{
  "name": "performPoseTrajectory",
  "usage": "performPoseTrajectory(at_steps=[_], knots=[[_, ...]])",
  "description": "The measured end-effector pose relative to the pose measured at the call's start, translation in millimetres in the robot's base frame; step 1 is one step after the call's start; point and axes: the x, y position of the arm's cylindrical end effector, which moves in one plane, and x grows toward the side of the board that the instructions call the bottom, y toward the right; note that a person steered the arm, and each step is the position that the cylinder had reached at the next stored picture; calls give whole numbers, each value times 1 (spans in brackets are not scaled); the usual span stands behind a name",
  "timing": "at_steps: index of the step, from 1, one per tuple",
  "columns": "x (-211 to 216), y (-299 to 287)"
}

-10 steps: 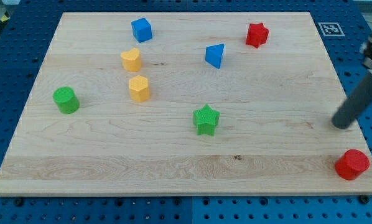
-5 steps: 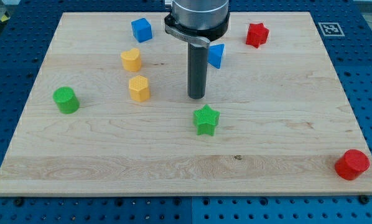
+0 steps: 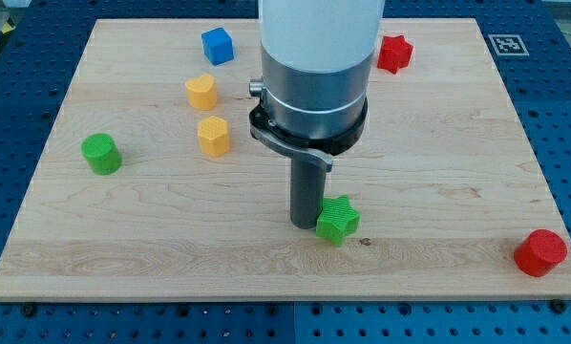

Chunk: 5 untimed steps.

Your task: Move the green star to the left side of the red circle

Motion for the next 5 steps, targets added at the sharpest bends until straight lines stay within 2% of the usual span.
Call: performPoseTrajectory(at_steps=[2, 4, 5], knots=[[0, 51], [29, 103], [16, 116]])
